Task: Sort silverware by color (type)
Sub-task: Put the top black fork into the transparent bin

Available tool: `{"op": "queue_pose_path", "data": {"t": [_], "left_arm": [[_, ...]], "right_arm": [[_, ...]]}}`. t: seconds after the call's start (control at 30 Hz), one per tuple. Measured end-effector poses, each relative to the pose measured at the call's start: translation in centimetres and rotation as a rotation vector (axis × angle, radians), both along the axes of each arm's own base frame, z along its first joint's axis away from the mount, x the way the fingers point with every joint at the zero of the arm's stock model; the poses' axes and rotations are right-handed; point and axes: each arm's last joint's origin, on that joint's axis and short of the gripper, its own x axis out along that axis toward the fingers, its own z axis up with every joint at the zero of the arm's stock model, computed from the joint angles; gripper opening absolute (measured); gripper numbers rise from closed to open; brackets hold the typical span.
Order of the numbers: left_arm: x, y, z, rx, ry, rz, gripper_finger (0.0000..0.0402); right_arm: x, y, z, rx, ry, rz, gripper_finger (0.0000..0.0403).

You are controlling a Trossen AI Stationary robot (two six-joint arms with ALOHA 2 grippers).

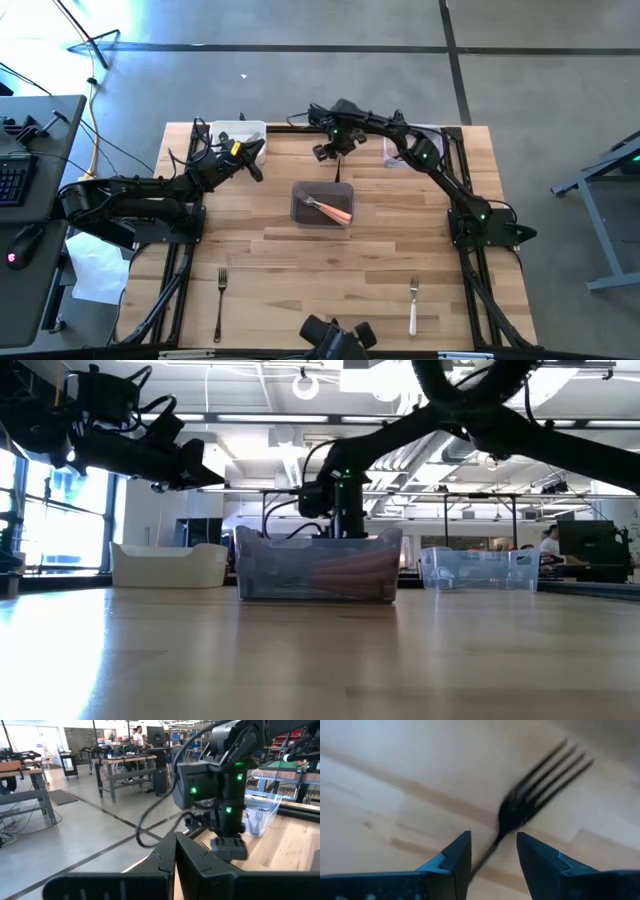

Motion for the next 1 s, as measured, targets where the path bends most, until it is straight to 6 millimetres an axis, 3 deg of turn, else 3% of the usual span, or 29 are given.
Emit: {"op": "queue_pose_path", "data": {"t": [0.43,0.63,1.0], "left_arm": [[0.0,0.0,-0.1,-0.015,-0.002,-0.008,0.0000],[0.0,0.0,-0.2,-0.014,0.011,-0.008,0.0000],[0.0,0.0,-0.2,-0.009,0.023,-0.008,0.0000]], "right_arm": [[-0.6,-0.9,0.1,0.049,-0.028,-0.037,0.0084],[-1.0,-1.2,0.1,0.052,-0.018,-0.017,0.0082],[-3.4,-3.7,0.1,0.079,0.020,-0.068,0.0082]]}}
